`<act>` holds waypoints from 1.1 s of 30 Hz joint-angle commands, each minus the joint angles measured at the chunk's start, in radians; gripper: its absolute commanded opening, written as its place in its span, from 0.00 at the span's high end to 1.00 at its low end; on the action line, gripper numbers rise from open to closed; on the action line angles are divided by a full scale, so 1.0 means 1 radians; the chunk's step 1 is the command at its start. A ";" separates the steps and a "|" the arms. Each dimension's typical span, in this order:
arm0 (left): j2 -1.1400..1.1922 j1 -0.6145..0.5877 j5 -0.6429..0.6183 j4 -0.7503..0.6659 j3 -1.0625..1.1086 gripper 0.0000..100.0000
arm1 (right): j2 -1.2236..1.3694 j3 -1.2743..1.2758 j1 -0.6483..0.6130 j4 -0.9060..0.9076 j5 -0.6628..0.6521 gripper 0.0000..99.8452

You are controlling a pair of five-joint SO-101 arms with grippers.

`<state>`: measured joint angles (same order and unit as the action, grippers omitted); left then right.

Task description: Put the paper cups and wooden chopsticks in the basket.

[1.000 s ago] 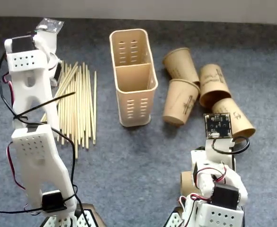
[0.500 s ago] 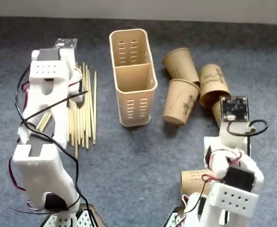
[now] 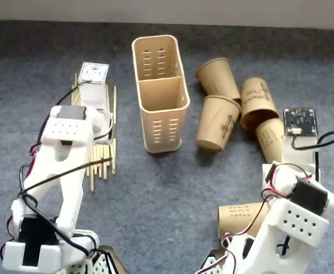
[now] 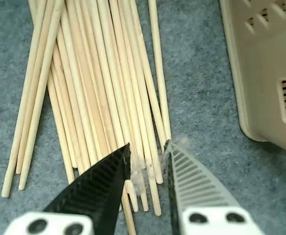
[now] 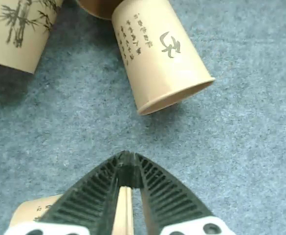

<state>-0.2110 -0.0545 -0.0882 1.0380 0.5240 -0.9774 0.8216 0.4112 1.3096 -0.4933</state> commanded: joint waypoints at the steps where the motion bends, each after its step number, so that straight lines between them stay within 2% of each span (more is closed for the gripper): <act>1: -0.065 0.012 -0.005 -0.075 0.044 0.85 | -0.147 0.018 0.077 -0.042 -0.068 0.99; 6: -0.064 0.010 -0.003 -0.083 0.050 0.85 | -0.177 0.076 0.248 -0.228 -0.077 0.99; 10: -0.064 0.010 -0.003 -0.083 0.050 0.85 | -0.088 0.094 0.378 -0.384 0.043 0.99; 13: -0.062 0.010 -0.003 -0.110 0.064 0.85 | -0.010 0.094 0.352 -0.414 0.091 0.97; 18: -0.062 0.012 -0.003 -0.215 0.128 0.85 | 0.077 0.097 0.183 -0.410 0.075 0.84; 22: -0.062 0.012 -0.003 -0.216 0.130 0.85 | 0.124 0.173 0.128 -0.456 0.055 0.84; 29: -0.062 0.012 -0.003 -0.216 0.131 0.85 | 0.188 0.219 0.122 -0.611 0.064 0.84; 33: -0.062 0.012 -0.003 -0.216 0.131 0.85 | 0.191 0.216 0.117 -0.625 0.250 0.84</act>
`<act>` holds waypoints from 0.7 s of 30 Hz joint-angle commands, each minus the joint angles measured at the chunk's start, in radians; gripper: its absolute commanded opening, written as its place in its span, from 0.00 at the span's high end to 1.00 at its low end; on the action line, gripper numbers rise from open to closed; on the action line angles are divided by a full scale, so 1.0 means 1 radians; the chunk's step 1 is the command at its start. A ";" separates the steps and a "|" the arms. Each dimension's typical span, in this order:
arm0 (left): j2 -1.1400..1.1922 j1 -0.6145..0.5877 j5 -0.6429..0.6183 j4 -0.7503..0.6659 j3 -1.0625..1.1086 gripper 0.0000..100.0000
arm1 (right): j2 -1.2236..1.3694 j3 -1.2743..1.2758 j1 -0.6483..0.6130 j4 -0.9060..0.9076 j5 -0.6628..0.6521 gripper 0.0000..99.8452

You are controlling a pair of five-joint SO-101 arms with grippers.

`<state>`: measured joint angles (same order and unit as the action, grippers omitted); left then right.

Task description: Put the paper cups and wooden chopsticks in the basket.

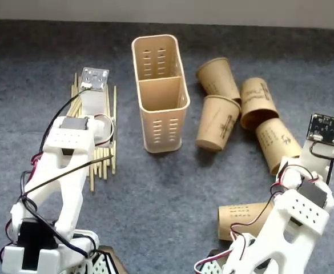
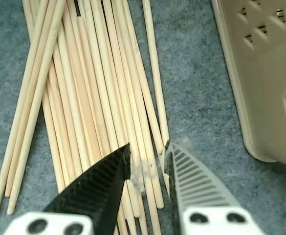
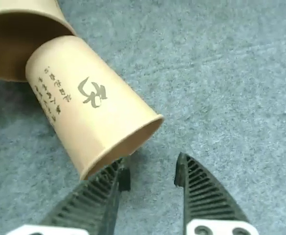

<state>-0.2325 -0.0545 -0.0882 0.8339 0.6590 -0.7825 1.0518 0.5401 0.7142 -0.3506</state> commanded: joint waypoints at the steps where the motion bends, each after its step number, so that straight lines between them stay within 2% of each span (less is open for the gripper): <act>1: -0.041 0.012 -0.003 -0.012 -0.004 0.85 | -0.004 -0.012 -0.025 -0.030 0.146 0.84; 9: -0.041 0.012 -0.003 -0.012 -0.005 0.85 | -0.001 0.030 -0.163 -0.016 0.365 0.84; 14: -0.041 0.012 -0.003 -0.012 -0.005 0.85 | 0.005 0.021 -0.185 -0.025 0.457 0.84; 21: -0.041 0.012 -0.003 -0.011 -0.004 0.85 | 0.007 0.130 -0.194 -0.269 0.465 0.84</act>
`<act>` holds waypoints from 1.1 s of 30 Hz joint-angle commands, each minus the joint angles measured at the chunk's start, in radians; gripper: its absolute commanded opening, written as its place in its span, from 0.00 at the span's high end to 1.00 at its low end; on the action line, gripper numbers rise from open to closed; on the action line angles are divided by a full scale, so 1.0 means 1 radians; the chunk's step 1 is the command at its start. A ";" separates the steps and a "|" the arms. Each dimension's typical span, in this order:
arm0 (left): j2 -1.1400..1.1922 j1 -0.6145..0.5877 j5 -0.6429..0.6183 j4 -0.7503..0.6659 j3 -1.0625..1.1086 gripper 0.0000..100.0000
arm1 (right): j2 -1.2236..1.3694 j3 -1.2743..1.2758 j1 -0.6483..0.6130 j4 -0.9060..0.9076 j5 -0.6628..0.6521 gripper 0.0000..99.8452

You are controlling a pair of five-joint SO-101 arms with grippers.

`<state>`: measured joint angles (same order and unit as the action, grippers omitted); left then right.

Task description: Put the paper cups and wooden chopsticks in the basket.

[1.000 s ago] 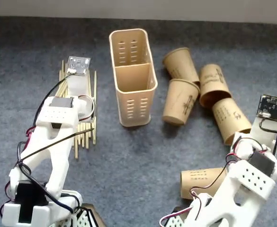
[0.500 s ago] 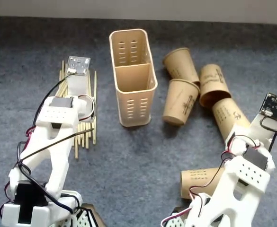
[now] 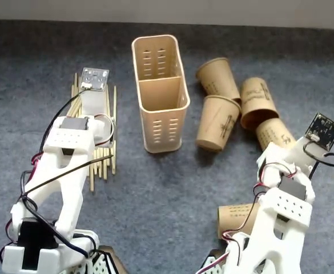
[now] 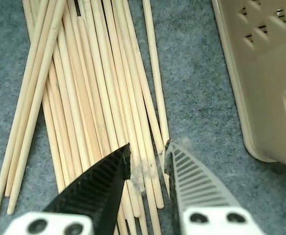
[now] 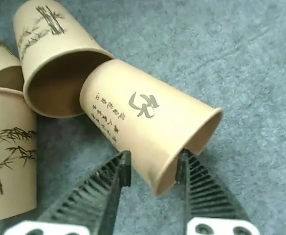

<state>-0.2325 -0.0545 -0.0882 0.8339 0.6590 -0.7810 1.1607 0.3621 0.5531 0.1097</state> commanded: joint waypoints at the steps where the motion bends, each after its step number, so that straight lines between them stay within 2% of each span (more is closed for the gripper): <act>1: -0.041 0.013 -0.003 -0.011 -0.004 0.85 | 0.005 0.038 -0.019 -0.145 0.003 0.84; 5: -0.041 0.015 -0.003 -0.009 -0.002 0.85 | 0.005 0.085 -0.024 -0.231 0.002 0.84; 11: -0.041 0.015 -0.003 -0.008 -0.002 0.85 | 0.005 0.093 -0.022 -0.243 0.002 0.85; 15: -0.041 0.015 -0.003 -0.008 -0.002 0.85 | 0.005 0.094 -0.022 -0.242 -0.003 1.00; 18: -0.041 0.015 -0.003 -0.008 -0.002 0.85 | 0.005 0.096 -0.024 -0.226 -0.068 0.99; 27: -0.041 0.016 -0.003 -0.008 -0.002 0.85 | 0.005 0.007 -0.024 -0.031 -0.089 1.00; 33: -0.041 0.016 -0.003 -0.008 -0.001 0.85 | 0.007 -0.325 -0.082 0.282 -0.222 1.00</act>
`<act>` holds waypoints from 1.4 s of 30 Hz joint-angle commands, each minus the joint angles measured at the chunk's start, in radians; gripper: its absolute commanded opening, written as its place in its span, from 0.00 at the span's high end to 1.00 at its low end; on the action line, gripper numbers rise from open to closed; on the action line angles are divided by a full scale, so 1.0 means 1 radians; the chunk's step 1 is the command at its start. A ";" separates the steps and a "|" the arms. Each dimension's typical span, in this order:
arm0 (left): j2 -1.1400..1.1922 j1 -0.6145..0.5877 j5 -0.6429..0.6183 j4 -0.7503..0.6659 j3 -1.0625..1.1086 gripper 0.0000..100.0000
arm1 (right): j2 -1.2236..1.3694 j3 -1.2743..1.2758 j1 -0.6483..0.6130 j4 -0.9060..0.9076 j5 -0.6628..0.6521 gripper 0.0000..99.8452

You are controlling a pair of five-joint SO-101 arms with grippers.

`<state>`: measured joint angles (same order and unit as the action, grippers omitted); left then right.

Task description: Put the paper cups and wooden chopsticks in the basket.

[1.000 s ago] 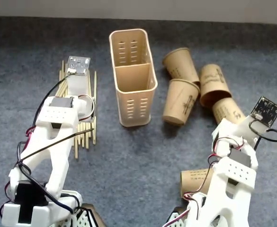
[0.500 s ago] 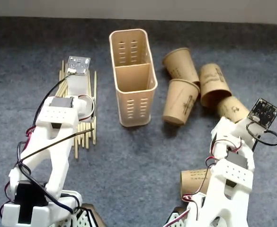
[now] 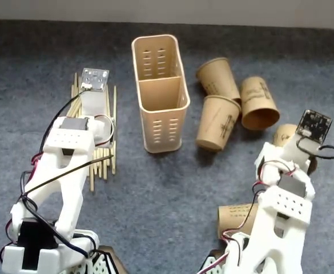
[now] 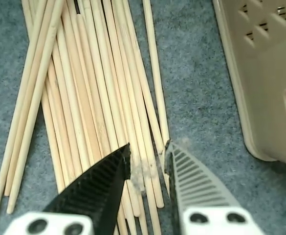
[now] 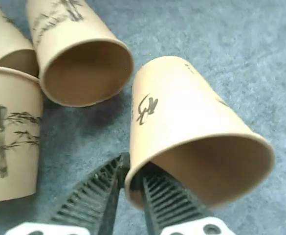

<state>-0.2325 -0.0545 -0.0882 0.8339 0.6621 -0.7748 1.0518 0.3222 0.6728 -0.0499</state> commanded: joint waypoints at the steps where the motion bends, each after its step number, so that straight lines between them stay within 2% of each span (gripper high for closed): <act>1: -0.041 0.016 -0.003 -0.008 -0.004 0.85 | 0.001 -0.295 -0.061 0.236 -0.080 1.00; 5: -0.041 0.016 -0.003 -0.008 -0.002 0.85 | 0.015 -0.627 -0.154 0.506 -0.132 1.00; 8: -0.041 0.016 -0.003 -0.012 0.007 0.85 | 0.137 -0.905 -0.222 0.674 -0.140 1.00; 15: -0.041 0.018 -0.003 -0.014 0.012 0.85 | 0.785 -1.758 -0.354 1.092 -0.135 1.00; 18: -0.041 0.015 -0.003 -0.043 0.027 0.85 | 0.993 -2.041 -0.377 1.095 -0.083 1.00; 22: -0.041 0.016 -0.003 -0.172 0.094 0.85 | 1.082 -2.161 -0.427 1.090 -0.023 1.00; 28: -0.045 0.013 -0.005 -0.189 0.102 0.85 | 1.084 -2.307 -0.535 1.087 0.101 1.00; 34: -0.044 0.012 -0.005 -0.190 0.104 0.85 | 1.086 -2.347 -0.694 1.090 0.098 1.00; 42: -0.044 0.015 -0.005 -0.190 0.104 0.85 | 1.084 -2.336 -0.739 1.093 0.098 1.00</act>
<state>-0.2386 -0.0545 -0.0882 0.6575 0.7710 0.3222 -1.2543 -0.3913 1.7469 0.0407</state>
